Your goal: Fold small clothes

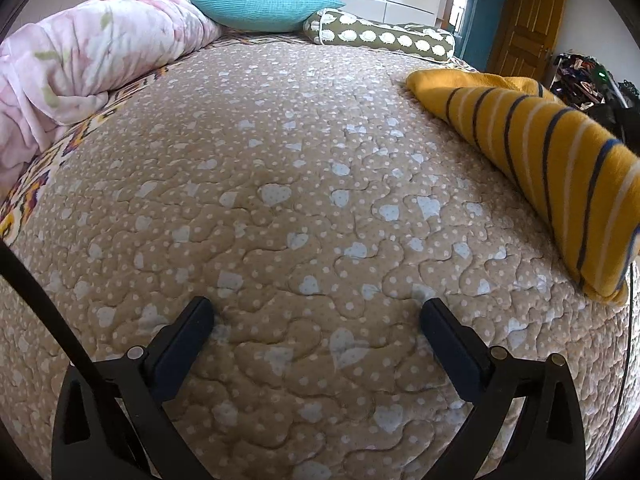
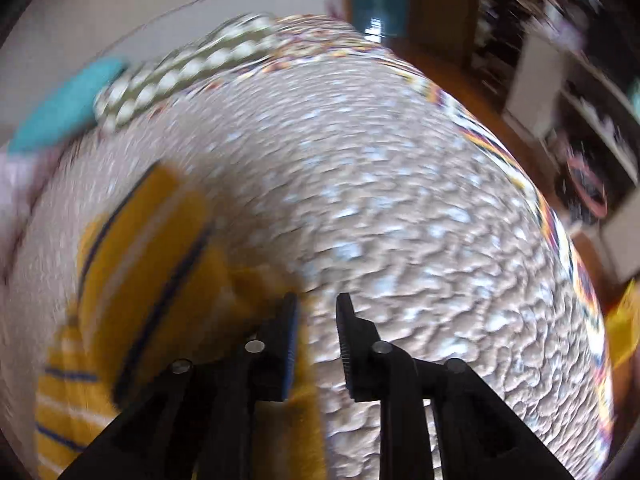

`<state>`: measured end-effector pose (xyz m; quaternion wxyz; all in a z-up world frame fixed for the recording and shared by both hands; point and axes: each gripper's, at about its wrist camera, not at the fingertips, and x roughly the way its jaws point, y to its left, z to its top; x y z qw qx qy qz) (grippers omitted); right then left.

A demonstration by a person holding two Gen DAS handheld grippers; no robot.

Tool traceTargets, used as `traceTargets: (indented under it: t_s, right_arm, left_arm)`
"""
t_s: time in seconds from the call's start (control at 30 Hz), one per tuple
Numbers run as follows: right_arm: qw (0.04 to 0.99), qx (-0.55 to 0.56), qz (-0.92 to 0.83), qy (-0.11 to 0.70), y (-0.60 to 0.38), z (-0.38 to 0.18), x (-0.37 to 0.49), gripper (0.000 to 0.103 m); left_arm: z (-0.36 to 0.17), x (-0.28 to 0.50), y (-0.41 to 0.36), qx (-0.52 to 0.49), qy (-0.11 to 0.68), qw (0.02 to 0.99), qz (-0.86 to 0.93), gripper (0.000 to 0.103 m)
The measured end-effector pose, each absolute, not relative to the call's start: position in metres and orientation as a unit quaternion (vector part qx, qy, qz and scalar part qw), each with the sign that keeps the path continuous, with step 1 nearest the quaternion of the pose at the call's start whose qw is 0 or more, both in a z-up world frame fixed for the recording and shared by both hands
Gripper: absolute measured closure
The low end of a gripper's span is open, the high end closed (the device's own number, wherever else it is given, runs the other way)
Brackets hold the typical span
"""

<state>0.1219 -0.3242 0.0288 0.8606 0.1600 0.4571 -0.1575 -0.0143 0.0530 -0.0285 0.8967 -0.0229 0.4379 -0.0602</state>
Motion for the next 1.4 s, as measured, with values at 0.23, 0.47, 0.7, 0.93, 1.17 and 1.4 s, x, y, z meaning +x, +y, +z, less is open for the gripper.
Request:
traceTargets:
  t_s: [0.23, 0.47, 0.7, 0.93, 1.17, 1.4]
  right_arm:
    - [0.866, 0.308, -0.064, 0.39, -0.379, 0.07, 0.083, 0.054]
    - [0.873, 0.297, 0.101, 0.373, -0.309, 0.105, 0.069, 0.056]
    - [0.83, 0.294, 0.153, 0.449, -0.25, 0.039, 0.062, 0.057]
    - [0.812, 0.31, 0.203, 0.45, -0.256, 0.024, 0.02, 0.059]
    - [0.874, 0.301, 0.119, 0.363, -0.337, 0.079, 0.001, 0.04]
    - [0.858, 0.33, 0.086, 0.385, -0.363, 0.047, 0.064, 0.04]
  left_arm:
    - [-0.029, -0.014, 0.052, -0.02, 0.438, 0.897, -0.059, 0.0]
    - [-0.029, -0.014, 0.053, -0.019, 0.439, 0.896, -0.059, 0.0]
    - [0.0, -0.021, 0.064, -0.076, 0.437, 0.891, -0.094, 0.0]
    - [0.08, 0.0, 0.03, -0.136, 0.374, 0.907, -0.139, 0.0]
    - [0.044, 0.049, -0.049, -0.044, 0.449, 0.879, -0.155, 0.013]
    - [0.015, 0.051, -0.045, -0.076, 0.468, 0.869, -0.142, 0.011]
